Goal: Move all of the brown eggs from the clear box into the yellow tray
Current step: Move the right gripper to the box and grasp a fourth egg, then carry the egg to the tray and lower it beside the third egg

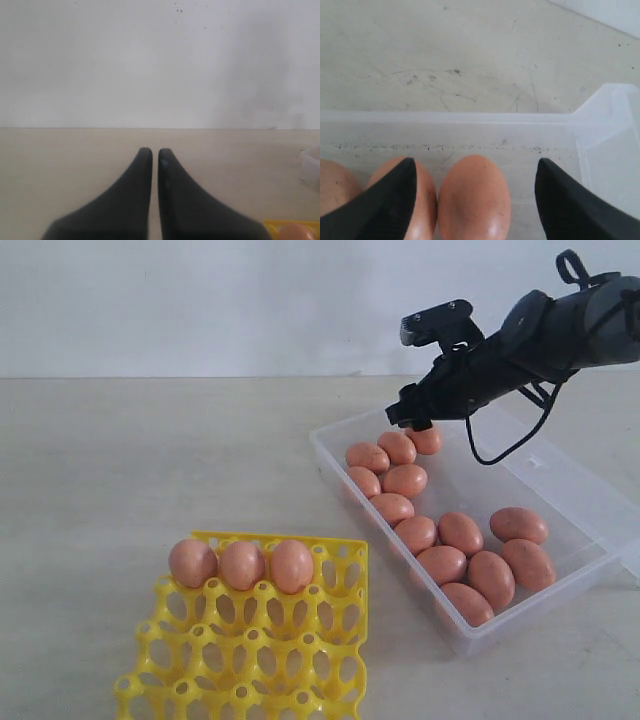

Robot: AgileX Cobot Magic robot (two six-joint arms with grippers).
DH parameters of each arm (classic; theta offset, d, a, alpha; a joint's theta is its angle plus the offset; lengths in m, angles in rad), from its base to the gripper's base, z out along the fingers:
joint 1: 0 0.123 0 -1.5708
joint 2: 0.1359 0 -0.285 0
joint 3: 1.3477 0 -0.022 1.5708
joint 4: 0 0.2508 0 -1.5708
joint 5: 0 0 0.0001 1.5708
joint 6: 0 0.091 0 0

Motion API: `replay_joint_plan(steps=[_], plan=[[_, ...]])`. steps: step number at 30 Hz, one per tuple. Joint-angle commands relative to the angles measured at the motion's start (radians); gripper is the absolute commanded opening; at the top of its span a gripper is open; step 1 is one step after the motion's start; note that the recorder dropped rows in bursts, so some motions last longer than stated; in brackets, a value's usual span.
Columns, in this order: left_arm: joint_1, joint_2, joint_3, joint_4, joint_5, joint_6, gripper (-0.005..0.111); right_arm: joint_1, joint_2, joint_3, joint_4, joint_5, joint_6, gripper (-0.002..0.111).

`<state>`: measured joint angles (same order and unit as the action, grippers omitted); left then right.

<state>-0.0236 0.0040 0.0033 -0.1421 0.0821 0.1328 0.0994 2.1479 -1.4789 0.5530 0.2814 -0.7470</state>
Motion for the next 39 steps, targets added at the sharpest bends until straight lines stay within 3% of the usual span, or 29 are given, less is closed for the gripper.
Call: replay_joint_plan(steps=[1,11,16,21,29,33,36,39], plan=[[0.001,-0.004,-0.003,-0.003,-0.007,-0.007,0.004,0.000,0.028,-0.011,0.000,0.019,0.019,0.059],[0.001,-0.004,-0.003,-0.003,-0.007,-0.007,0.004,0.000,0.062,-0.011,-0.002,0.037,0.046,0.059],[0.001,-0.004,-0.003,-0.003,-0.007,-0.007,0.004,0.000,0.062,-0.011,-0.002,0.030,0.057,0.038],[0.001,-0.004,-0.003,-0.003,-0.007,-0.007,0.004,0.000,0.062,-0.011,-0.014,0.030,0.057,0.001],[0.001,-0.004,-0.003,-0.003,-0.007,-0.007,0.004,0.000,-0.052,0.018,-0.013,0.085,0.129,0.000],[0.001,-0.004,-0.003,-0.003,-0.007,-0.007,0.004,0.002,-0.214,0.159,0.059,-0.189,0.164,0.000],[0.001,-0.004,-0.003,-0.003,-0.007,-0.007,0.004,0.030,-0.357,0.311,0.119,-0.551,0.165,0.000],[0.001,-0.004,-0.003,-0.003,-0.007,-0.007,0.004,0.083,-0.486,0.465,0.008,-0.901,0.165,0.000]])
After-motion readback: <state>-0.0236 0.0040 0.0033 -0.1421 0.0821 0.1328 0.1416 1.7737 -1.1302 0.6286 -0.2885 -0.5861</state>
